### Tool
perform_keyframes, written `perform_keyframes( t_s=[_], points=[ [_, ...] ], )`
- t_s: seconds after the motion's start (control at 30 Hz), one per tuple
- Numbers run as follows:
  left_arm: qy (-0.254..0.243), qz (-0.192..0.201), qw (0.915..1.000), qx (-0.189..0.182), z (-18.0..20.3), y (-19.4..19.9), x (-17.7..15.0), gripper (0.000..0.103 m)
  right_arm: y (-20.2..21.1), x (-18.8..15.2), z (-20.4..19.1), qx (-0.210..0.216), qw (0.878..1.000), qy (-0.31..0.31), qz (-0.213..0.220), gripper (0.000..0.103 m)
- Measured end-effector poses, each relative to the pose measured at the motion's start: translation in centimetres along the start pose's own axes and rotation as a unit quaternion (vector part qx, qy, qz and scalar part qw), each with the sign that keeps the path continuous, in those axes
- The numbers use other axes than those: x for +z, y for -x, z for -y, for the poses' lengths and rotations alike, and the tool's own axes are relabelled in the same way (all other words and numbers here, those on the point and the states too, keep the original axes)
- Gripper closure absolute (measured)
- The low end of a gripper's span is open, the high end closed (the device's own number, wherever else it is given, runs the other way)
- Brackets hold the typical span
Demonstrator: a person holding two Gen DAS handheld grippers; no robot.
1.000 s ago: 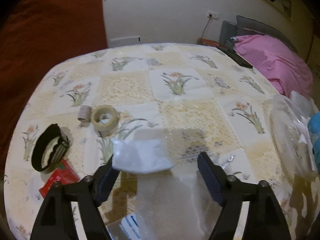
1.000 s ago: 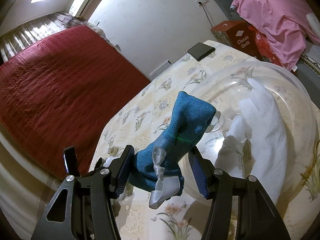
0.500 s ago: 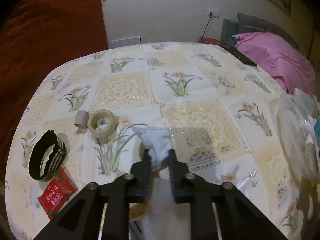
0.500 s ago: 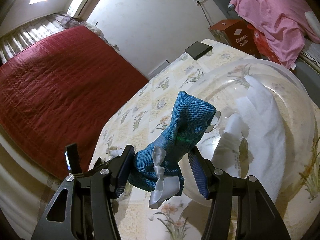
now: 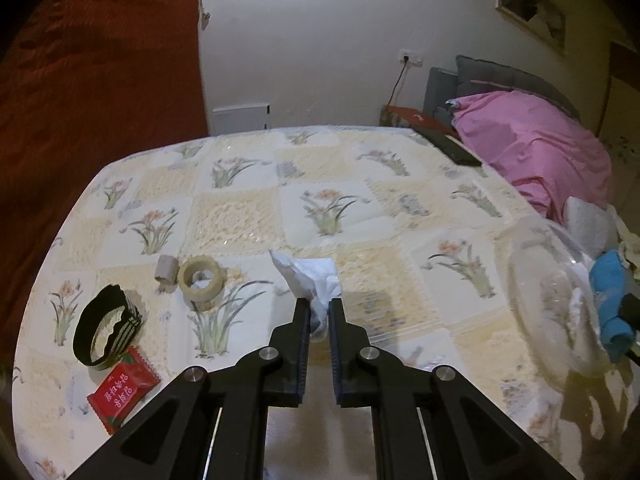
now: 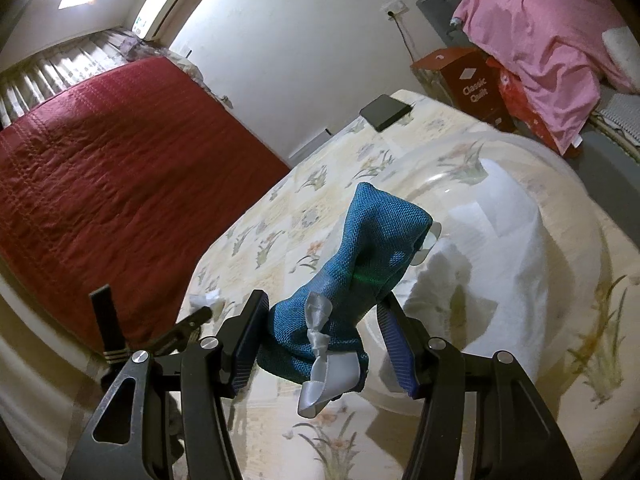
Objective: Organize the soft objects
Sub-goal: 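Carry both items to the clear bowl and open both grippers over it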
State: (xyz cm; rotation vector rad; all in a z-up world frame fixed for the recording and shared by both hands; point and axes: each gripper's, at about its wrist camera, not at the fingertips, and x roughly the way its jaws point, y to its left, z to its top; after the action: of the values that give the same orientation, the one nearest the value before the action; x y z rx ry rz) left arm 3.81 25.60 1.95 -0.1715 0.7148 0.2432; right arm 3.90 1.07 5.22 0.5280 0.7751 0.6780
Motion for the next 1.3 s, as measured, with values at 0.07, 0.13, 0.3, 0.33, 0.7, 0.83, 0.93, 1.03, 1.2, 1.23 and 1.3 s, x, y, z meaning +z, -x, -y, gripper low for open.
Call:
perform_keyframes(
  t_s=[0.07, 0.13, 0.3, 0.33, 0.7, 0.83, 0.93, 1.03, 1.2, 1.23, 1.3],
  points=[
    [-0.003, 0.004, 1.0, -0.008, 0.6, 0.5, 0.1, 0.094, 0.4, 0.0, 0.2, -0.012, 1.0, 0.005, 0.006, 0.045],
    [-0.005, 0.006, 0.9998, -0.015, 1.1, 0.9, 0.2, 0.094, 0.8, 0.1, 0.4, -0.029, 0.999, 0.012, 0.011, 0.045],
    [-0.013, 0.009, 0.9993, -0.035, 2.7, 1.7, 0.3, 0.094, 1.5, 0.3, 1.0, -0.062, 0.998, 0.02, 0.021, 0.045],
    [-0.014, 0.01, 0.9991, -0.039, 3.0, 1.8, 0.3, 0.094, 1.6, 0.4, 1.1, -0.065, 0.997, 0.021, 0.022, 0.045],
    [-0.038, 0.008, 0.9945, -0.097, 7.8, 3.0, 0.2, 0.094, 2.6, 0.6, 1.7, -0.101, 0.994, 0.032, 0.022, 0.039],
    [-0.047, 0.003, 0.9919, -0.118, 9.5, 3.0, 0.0, 0.094, 3.2, 0.8, 1.7, -0.102, 0.994, 0.035, 0.027, 0.038],
    [-0.054, -0.003, 0.9898, -0.132, 10.7, 2.6, -0.1, 0.094, 3.8, 0.8, 1.7, -0.096, 0.994, 0.035, 0.033, 0.038],
    [-0.059, -0.011, 0.9876, -0.145, 11.9, 2.0, -0.3, 0.094, 4.3, 0.9, 1.6, -0.088, 0.995, 0.037, 0.04, 0.038],
    [-0.067, -0.023, 0.983, -0.169, 13.9, 1.2, -0.6, 0.094, 5.1, 1.0, 1.6, -0.082, 0.995, 0.035, 0.049, 0.038],
    [-0.068, -0.026, 0.9818, -0.176, 14.3, 0.9, -0.7, 0.094, 5.2, 1.1, 1.6, -0.082, 0.995, 0.034, 0.05, 0.038],
    [-0.068, -0.031, 0.9799, -0.185, 14.8, 0.6, -0.7, 0.094, 5.2, 1.2, 1.8, -0.083, 0.995, 0.033, 0.051, 0.038]
  ],
)
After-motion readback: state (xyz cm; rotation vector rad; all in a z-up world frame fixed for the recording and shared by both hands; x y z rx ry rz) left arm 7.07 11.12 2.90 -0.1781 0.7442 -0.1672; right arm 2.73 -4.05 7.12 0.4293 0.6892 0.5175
